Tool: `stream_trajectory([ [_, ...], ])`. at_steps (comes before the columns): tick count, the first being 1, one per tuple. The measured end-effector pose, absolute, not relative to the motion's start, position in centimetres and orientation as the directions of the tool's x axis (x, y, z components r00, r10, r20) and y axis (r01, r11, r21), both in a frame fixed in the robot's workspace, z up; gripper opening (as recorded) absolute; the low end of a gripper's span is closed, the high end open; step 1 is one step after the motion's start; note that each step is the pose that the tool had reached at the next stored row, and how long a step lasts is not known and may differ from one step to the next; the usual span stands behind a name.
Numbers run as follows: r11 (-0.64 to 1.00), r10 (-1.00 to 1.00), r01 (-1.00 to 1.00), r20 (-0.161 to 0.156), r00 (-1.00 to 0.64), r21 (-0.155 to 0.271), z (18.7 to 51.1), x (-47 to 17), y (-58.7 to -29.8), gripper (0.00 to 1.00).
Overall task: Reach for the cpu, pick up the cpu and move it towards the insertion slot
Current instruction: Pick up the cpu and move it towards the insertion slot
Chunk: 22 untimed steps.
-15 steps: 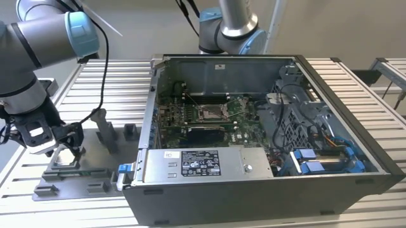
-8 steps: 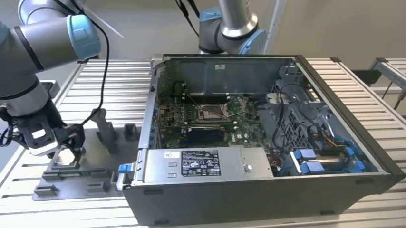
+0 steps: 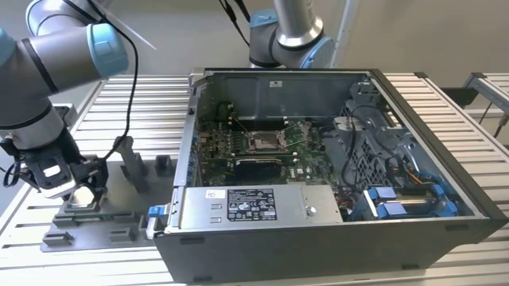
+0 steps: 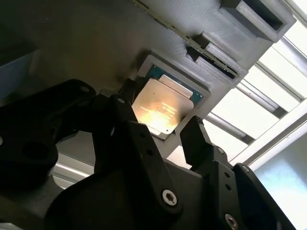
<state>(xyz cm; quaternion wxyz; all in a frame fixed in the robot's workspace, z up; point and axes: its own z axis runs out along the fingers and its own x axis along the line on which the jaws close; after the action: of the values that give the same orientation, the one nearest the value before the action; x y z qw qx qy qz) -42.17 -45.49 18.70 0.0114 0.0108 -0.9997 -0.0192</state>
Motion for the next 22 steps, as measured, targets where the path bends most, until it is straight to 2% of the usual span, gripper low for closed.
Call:
stream_trajectory([
  [10,0.999,-0.022,-0.021,0.022,-1.000,0.039,18.57,-42.17,-45.49,1.00],
  [11,0.999,-0.022,-0.021,0.022,-1.000,0.039,18.56,-42.17,-45.49,0.00],
  [22,0.999,-0.022,-0.021,0.022,-1.000,0.039,19.33,-42.17,-45.49,0.00],
])
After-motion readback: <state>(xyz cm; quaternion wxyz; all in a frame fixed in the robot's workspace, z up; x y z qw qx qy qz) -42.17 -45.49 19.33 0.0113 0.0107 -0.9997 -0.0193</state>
